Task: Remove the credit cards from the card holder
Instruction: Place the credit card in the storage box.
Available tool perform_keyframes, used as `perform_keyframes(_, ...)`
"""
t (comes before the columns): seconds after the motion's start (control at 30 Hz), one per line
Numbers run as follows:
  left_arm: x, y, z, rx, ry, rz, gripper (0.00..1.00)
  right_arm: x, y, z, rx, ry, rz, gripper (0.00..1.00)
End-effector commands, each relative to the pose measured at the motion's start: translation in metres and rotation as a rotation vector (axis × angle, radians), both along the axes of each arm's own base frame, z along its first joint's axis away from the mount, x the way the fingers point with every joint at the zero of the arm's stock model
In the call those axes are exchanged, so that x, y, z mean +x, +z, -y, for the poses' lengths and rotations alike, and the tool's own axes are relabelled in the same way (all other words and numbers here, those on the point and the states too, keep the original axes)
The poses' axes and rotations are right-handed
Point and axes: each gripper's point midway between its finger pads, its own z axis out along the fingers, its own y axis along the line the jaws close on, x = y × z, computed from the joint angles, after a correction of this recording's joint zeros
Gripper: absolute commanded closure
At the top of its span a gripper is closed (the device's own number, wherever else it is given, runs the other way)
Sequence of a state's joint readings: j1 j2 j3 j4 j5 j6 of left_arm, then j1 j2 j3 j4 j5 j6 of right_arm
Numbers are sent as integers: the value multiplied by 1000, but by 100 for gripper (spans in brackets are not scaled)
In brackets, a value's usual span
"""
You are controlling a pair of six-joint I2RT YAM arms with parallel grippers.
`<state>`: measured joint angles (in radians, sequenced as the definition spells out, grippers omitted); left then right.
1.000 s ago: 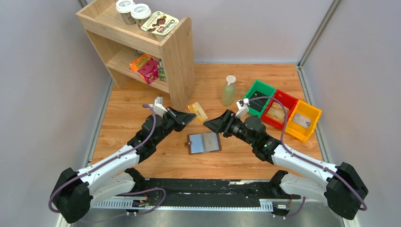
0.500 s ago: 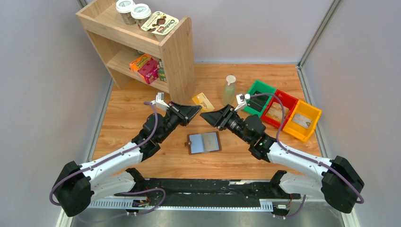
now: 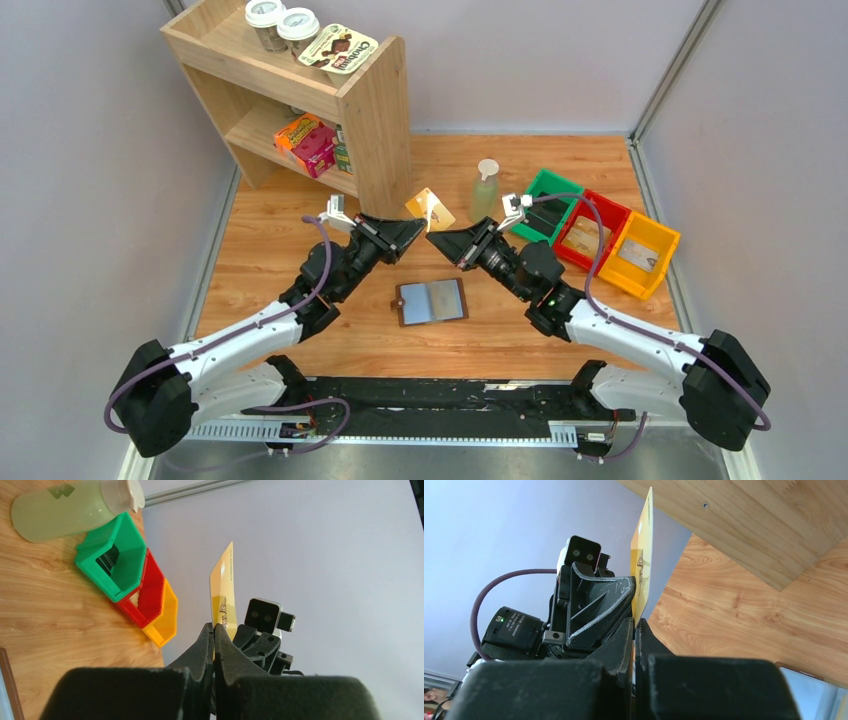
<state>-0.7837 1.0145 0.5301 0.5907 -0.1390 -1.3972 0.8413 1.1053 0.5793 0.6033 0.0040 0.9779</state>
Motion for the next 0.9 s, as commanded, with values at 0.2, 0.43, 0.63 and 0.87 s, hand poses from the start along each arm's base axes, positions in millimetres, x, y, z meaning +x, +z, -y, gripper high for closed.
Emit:
perform_keyframes(0.2, -13, 9, -8, -42, -13, 34, 86, 3, 28, 12, -50, -3, 111, 100)
perform_keyframes(0.43, -27, -22, -22, 279, -47, 25, 49, 7, -25, 41, -355, 69, -63, 100)
perform_keyframes(0.63, -34, -59, -44, 521, -194, -45, 40, 9, -70, 101, -531, 47, -265, 100)
perform_keyframes(0.87, -47, -93, -90, 905, -251, -62, 26, 25, -99, 197, -658, -153, -463, 100)
